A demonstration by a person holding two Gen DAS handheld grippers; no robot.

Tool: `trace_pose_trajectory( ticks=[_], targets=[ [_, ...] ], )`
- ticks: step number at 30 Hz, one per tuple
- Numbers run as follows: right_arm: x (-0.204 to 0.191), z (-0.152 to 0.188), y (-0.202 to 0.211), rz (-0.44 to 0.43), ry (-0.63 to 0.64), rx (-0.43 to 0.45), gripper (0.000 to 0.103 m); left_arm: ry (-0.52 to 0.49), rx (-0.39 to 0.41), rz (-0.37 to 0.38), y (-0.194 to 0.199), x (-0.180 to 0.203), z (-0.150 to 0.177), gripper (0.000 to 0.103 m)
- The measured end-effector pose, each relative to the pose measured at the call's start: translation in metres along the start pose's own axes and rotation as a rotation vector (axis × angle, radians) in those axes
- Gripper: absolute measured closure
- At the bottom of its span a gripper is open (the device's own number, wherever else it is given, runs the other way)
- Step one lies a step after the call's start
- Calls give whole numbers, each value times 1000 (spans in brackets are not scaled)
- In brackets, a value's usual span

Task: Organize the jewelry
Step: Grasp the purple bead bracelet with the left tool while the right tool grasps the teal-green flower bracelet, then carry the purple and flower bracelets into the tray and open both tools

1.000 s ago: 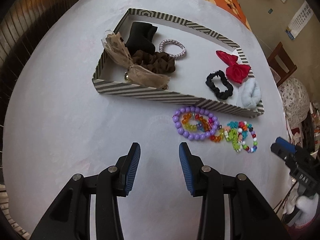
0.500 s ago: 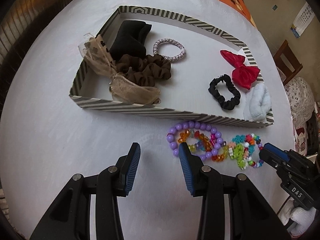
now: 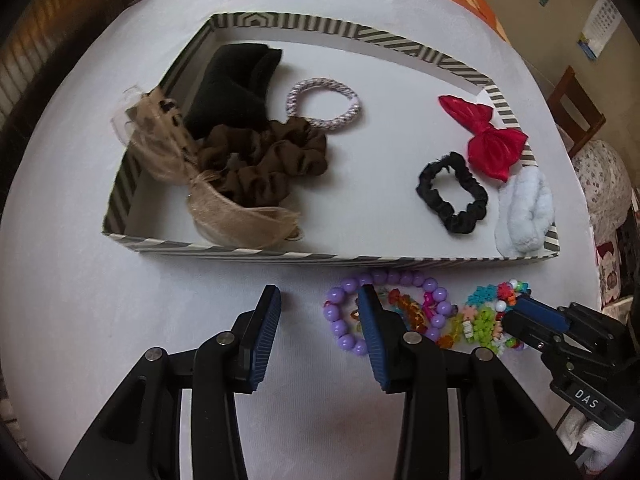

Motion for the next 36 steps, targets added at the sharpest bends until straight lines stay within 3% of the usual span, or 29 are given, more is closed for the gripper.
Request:
trace_pose_trajectory(
  ticks=[1,3,4,7,22,36],
  targets=[
    [0,0,-1,-6,1,3,77,-5,11,12,0,1,0,79],
    [-1,0,0,-12,4,12,79,-12,17,41,1,4,0,99],
    [-1,-1,1,-14,4,18,83,-18,10,28,0,3,0,103],
    [-2,-2,8,-26,6,31,90,-31,3,34,1,3,2,103],
    [-27,-11,64,-107,34,128,90,-52,79,112,66,13,6,103],
    [-42,-35,113,-96,78,245,90,-92,188,90,120,22,-22,103]
  ],
)
Point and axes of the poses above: each gripper's, at about its wrist camera, not at the fingertips, and y roughly against the way its jaws point, x to its right, z to its underside, the point moved 4 cm from there along -y, roughly the way its jaws point
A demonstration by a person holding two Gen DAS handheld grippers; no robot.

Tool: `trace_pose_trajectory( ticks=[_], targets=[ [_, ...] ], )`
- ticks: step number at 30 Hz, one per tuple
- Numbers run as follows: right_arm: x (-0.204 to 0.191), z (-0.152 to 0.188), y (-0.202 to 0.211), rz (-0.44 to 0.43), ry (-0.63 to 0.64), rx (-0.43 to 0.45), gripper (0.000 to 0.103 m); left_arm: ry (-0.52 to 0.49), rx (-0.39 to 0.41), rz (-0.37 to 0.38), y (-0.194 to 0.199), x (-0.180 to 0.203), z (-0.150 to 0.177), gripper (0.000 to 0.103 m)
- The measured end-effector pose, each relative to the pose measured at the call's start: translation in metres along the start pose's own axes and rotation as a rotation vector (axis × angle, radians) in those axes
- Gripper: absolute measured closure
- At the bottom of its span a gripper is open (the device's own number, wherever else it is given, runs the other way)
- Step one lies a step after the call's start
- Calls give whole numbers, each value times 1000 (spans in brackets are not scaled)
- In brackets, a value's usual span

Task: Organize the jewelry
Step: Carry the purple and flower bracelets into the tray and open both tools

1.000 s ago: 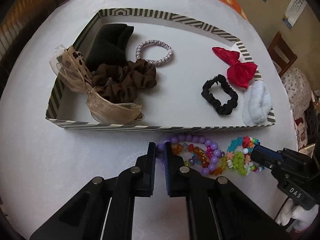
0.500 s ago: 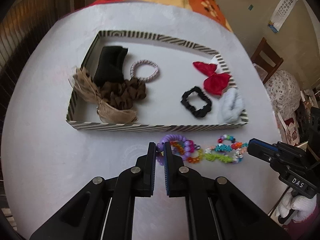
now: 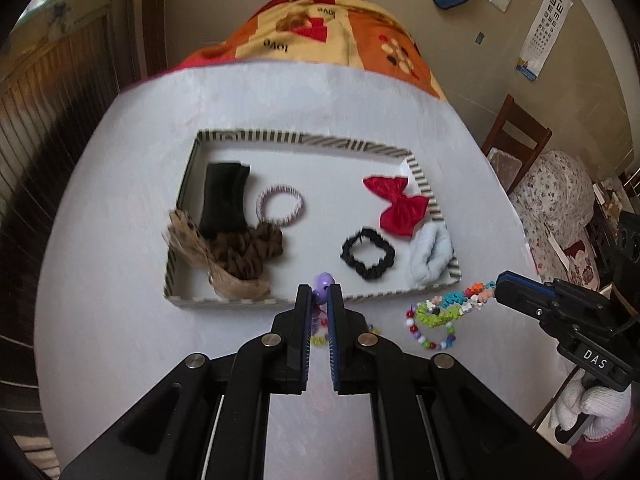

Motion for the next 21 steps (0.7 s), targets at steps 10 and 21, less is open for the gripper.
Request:
trace_pose_trajectory(
  ticks=[10,21],
  targets=[
    [8,-36,1,20,12,43,90,-33,29,-59,-6,5,-25,103],
    [19,-65,-29,36,10,21,90,-39,18,-95,-30,1,-52,103]
  ],
)
Point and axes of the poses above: each gripper's, at about its wrist camera, not at the fingertips, and y roughly against the way its jaws point, x to its right, z to its underside, the point moved 4 cm from there along -y, roughly the way its jaws point
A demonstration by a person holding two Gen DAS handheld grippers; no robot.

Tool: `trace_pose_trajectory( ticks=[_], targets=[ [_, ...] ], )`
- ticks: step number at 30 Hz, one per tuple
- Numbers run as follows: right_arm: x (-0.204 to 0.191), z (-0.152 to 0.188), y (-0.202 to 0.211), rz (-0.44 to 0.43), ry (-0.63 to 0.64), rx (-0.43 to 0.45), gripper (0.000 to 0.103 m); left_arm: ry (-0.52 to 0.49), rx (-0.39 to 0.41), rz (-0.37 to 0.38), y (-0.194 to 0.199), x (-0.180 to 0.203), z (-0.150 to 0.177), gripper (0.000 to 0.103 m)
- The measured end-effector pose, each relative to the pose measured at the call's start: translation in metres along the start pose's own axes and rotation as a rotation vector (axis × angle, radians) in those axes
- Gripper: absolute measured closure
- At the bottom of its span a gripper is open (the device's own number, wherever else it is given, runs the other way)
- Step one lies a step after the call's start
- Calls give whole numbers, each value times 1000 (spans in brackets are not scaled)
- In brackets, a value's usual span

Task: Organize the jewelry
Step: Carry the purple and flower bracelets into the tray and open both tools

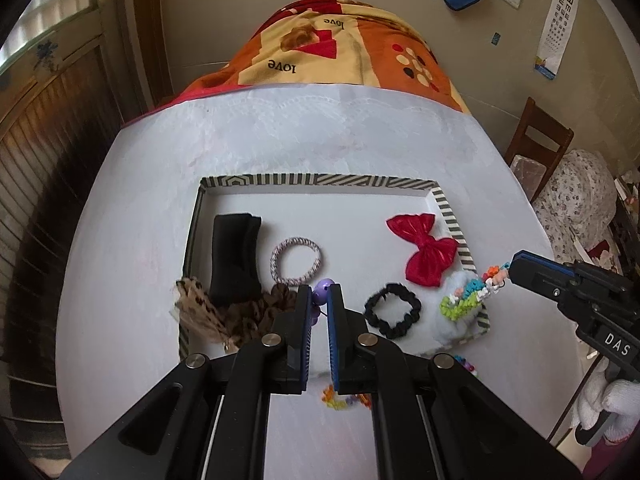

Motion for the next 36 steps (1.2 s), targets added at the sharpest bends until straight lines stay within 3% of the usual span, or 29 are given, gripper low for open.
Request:
trace_pose_trajectory(
  ticks=[24,36],
  targets=[
    [32,-31,-87,3,-84,-91,90,-11,-87,7,-92,-5,-58,103],
    [54,-61,-146,46,-104,-130,90,86,-103,-14,-135,-41,-89,103]
  ],
)
Point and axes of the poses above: each gripper's, at about its wrist camera, not at the fingertips, and y roughly against the way its jaws point, x to its right, z to its underside, the point moved 4 cm from there along -y, roughly the way its jaws point
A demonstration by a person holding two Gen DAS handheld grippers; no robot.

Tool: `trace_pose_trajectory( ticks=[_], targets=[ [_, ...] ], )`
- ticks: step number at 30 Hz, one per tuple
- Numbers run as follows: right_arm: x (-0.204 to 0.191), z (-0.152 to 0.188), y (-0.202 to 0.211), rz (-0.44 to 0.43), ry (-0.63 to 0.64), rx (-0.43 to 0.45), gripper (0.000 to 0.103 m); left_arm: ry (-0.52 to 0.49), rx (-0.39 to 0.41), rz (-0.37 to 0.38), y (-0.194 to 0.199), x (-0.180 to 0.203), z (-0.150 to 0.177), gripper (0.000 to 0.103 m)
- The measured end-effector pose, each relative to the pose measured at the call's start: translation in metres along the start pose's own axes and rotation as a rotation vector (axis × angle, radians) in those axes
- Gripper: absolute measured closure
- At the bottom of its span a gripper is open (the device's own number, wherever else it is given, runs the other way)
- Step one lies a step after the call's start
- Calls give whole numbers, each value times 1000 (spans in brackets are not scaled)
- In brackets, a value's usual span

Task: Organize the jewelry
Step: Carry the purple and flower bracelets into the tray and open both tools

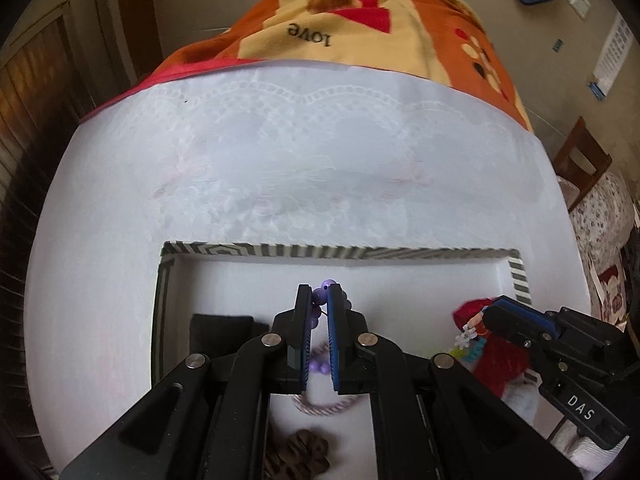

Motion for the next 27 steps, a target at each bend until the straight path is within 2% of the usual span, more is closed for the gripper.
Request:
trace_pose_trajectory(
  ticks=[7,13,24,27],
  targets=[
    [13,-9,-15,27,-32,-6,90,54,-7,-11,-13,-19,-4,103],
    [22,-6,-27,61,-52,-24,90,56,-29,-39,-26,-24,0,103],
    [27,-4,-34,103,-65,-36,90,40,-14,-96,-26,-21,5,103],
    [26,-2,-37,97,-75,-59,78,46,-20,-114,-26,-21,4,103]
  ],
)
Point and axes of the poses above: each gripper's, at about its wrist camera, not at the fingertips, and y roughly against the way its jaws point, x to its right, z to its underside, the point moved 4 cm from there along -y, roughly the way its jaws point
